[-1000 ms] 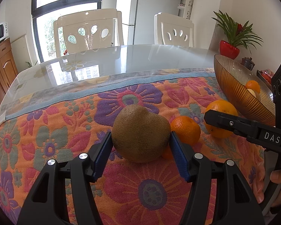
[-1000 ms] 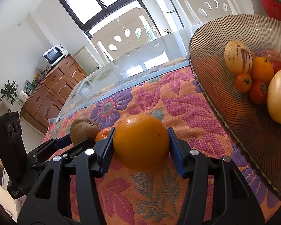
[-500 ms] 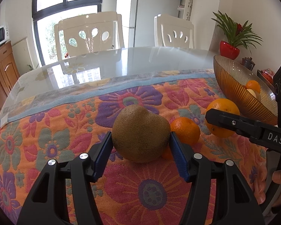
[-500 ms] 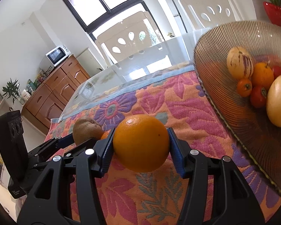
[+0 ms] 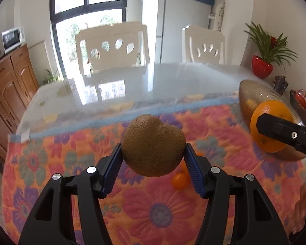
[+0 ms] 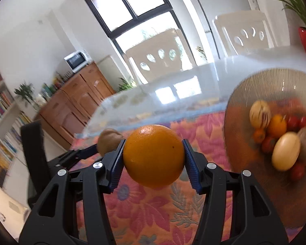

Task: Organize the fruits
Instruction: 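Lift the orange and kiwi into the glass bowl and open both tools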

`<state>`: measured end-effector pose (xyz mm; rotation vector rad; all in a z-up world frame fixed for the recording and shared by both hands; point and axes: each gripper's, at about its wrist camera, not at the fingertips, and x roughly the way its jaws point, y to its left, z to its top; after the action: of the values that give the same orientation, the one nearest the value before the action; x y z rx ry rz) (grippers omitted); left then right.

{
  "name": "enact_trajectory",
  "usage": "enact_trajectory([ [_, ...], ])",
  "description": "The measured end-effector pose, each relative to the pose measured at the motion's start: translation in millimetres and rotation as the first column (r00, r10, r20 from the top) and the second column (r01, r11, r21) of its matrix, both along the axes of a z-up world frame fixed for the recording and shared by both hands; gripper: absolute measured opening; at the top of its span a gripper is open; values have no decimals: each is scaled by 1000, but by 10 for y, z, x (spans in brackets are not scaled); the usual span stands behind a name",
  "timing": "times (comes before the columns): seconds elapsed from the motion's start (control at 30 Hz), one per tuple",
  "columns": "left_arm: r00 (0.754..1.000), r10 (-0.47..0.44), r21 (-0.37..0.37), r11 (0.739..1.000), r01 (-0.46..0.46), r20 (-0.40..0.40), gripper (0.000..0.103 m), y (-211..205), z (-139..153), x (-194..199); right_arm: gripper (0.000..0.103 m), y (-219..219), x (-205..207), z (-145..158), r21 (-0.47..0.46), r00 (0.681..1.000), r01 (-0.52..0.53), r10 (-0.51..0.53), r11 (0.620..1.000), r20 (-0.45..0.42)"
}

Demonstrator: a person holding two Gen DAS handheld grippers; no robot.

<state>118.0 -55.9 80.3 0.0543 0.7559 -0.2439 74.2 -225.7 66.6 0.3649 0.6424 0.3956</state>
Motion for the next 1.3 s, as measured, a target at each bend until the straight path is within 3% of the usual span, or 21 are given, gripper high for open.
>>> enact_trajectory([
  [0.13, 1000, 7, -18, 1000, -7, 17, 59, -227, 317, 61, 55, -283, 10, 215, -39, 999, 46, -45, 998, 22],
  [0.3, 1000, -25, -44, 999, 26, 18, 59, -614, 518, 162, 55, -750, 58, 260, -103, 992, 125, -126, 987, 1],
  [0.7, 983, -180, -44, 983, 178, -45, 60, -1804, 446, 220, 55, -1593, 58, 68, -218, 955, 260, -284, 941, -87],
  [0.73, 980, -192, -40, 981, 190, -60, 61, -1885, 416, 217, 57, -1624, 58, 49, -220, 953, 261, -287, 940, -96],
  [0.77, 978, -197, -33, 980, 195, -74, 63, -1955, 388, 217, 71, -1682, 44, 34, -220, 950, 267, -295, 938, -105],
  [0.8, 978, -195, -27, 981, 193, -72, 77, -1981, 384, 210, 77, -1721, 16, 44, -220, 944, 288, -314, 932, -96],
  [0.83, 984, -171, -27, 985, 170, -51, 97, -1981, 409, 187, 89, -1772, -33, 73, -228, 930, 336, -360, 914, -73],
  [0.87, 986, -161, -35, 986, 160, -42, 98, -1963, 431, 186, 100, -1817, -73, 101, -215, 923, 362, -381, 907, -51],
  [0.97, 984, -160, -72, 985, 155, -73, 98, -1911, 473, 228, 100, -1934, -191, 170, -131, 916, 392, -399, 911, -32],
  [1.1, 990, -122, -11, 993, 121, -71, 98, -1788, 479, 221, 100, -1876, -236, 236, -134, 920, 382, -390, 914, -38],
  [1.3, 994, -86, 17, 996, 87, -61, 98, -1408, 549, 207, 100, -1478, -192, 377, -152, 949, 310, -316, 938, -15],
])
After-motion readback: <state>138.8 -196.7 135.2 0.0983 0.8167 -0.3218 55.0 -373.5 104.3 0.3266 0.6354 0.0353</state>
